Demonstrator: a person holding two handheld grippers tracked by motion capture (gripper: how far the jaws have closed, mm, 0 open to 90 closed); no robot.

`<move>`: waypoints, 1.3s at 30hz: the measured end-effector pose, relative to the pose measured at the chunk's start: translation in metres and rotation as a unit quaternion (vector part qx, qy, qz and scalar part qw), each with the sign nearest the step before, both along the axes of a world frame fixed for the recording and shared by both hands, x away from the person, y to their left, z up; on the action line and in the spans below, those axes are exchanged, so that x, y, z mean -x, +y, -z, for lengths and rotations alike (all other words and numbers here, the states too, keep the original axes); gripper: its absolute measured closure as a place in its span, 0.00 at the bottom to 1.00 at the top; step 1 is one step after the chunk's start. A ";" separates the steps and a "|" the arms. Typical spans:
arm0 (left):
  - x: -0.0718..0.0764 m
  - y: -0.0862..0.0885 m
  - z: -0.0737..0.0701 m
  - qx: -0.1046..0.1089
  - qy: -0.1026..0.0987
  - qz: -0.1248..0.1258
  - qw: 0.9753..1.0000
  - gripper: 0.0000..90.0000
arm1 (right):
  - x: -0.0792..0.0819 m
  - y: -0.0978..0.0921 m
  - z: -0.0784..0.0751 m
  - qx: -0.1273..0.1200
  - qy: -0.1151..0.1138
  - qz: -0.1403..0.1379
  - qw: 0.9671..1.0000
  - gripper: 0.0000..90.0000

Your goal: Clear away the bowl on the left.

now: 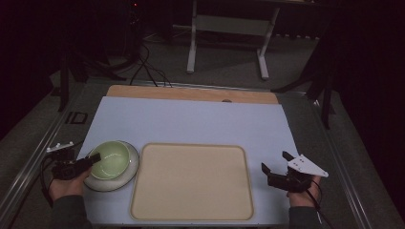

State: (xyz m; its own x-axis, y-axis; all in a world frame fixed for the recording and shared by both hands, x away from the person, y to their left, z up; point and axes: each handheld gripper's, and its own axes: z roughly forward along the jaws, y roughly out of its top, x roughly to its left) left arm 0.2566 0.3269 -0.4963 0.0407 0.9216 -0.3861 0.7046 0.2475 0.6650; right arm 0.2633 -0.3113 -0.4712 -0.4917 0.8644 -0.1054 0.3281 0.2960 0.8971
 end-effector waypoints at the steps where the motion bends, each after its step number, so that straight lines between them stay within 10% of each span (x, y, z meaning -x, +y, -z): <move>1: 0.001 0.000 -0.002 0.001 -0.005 -0.004 1.000 0.90 | 0.000 0.000 0.000 0.000 0.000 0.000 1.000 0.13; 39: 0.012 -0.015 -0.019 0.012 -0.061 -0.014 0.998 0.90 | 0.000 -0.001 -0.001 -0.004 -0.007 0.002 1.000 0.13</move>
